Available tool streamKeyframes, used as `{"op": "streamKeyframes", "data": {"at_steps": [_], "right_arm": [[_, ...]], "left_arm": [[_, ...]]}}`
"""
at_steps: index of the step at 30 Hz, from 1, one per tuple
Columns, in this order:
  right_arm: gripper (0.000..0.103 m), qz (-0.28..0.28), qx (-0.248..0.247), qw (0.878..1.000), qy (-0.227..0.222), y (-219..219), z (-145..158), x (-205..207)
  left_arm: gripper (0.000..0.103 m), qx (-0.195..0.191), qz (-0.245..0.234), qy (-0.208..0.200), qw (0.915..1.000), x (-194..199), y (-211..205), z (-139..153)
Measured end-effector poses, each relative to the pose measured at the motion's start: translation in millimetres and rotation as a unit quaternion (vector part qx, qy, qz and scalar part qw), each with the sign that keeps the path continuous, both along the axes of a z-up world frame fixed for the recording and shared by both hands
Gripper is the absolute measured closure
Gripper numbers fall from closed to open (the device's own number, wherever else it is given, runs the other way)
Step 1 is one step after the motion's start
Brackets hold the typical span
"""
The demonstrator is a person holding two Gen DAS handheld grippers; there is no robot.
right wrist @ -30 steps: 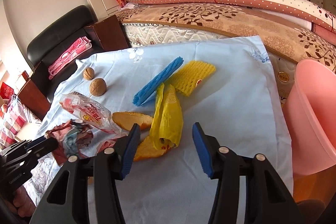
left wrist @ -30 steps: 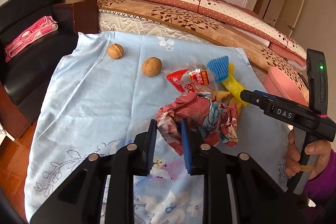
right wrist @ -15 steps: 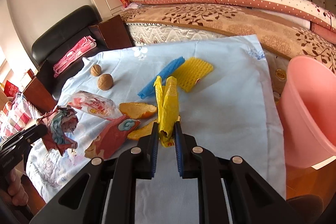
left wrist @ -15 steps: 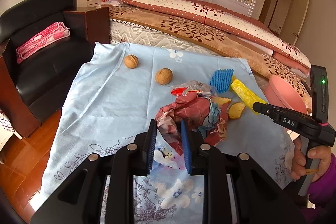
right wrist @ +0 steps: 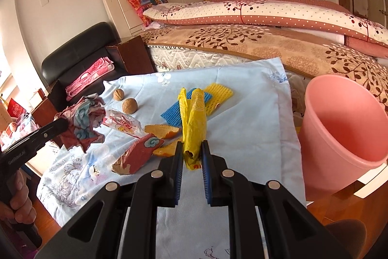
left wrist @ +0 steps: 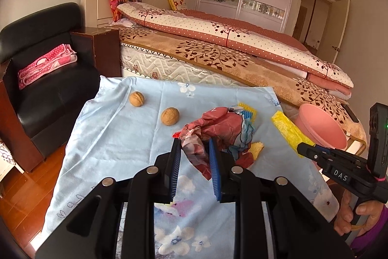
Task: Collect trash
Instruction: 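Grasp the crumpled pink wrapper with the left tool while the right tool grasps the yellow plastic bag, then carry the pink wrapper and yellow bag over the pink bucket and open both tools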
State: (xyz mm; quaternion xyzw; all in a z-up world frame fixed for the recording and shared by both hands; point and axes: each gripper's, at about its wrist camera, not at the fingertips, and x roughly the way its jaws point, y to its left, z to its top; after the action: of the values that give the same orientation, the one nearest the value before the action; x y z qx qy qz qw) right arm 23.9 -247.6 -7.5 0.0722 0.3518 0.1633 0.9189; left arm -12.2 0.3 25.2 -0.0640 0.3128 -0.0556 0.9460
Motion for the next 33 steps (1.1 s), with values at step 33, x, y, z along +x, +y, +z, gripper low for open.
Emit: {"op": "streamKeyframes", "data": {"at_steps": [33], "right_arm": [[0.089,-0.158,0.012,0.986,-0.040,-110,17,-6]], "left_arm": [[0.080,0.026,-0.119,-0.047,0.9914,61,-151,16]]}}
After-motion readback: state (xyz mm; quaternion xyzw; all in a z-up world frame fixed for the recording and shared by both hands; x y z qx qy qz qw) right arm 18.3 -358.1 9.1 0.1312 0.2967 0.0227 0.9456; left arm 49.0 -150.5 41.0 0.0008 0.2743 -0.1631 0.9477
